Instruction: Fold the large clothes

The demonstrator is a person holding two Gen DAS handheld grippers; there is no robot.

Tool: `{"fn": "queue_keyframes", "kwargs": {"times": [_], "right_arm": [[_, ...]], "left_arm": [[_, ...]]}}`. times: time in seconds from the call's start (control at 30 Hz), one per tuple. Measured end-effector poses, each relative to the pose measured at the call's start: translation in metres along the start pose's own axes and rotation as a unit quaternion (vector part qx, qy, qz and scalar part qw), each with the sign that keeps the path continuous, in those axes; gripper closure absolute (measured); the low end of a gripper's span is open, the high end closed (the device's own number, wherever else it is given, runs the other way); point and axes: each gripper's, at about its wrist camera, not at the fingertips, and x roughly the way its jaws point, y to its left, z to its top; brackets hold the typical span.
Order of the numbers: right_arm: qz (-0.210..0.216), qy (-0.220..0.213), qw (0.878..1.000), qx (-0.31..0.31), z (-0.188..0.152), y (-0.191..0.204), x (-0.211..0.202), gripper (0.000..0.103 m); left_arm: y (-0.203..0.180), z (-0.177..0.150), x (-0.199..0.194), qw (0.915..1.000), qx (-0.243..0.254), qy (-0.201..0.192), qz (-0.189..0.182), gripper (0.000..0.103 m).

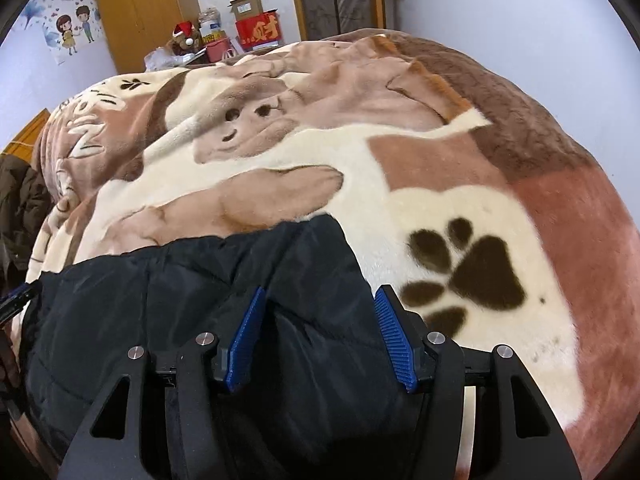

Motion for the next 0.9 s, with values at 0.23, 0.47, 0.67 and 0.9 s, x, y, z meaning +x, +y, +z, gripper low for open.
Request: {"fn": "queue_keyframes", "kwargs": {"times": [0.23, 0.47, 0.67, 0.9], "right_arm": [[-0.010, 0.043, 0.999, 0.017, -0.019, -0.013, 0.048, 0.049], [-0.023, 0.042, 0.999, 0.003, -0.023, -0.009, 0.055, 0.049], [-0.040, 0.027, 0.999, -0.003, -0.013, -0.005, 0.024, 0.049], [0.010, -0.069, 0.997, -0.017, -0.026, -0.005, -0.076, 0.049]], "left_arm": [[0.007, -0.015, 0.037, 0.9985, -0.042, 0.026, -0.022, 0.028], [0.003, -0.018, 0.044, 0.9988, -0.039, 0.023, -0.016, 0.027], [0.002, -0.007, 0.017, 0.9996, -0.024, 0.012, 0.002, 0.030], [0.011, -0.010, -0.069, 0.9971, -0.019, -0.072, -0.016, 0.030]]}}
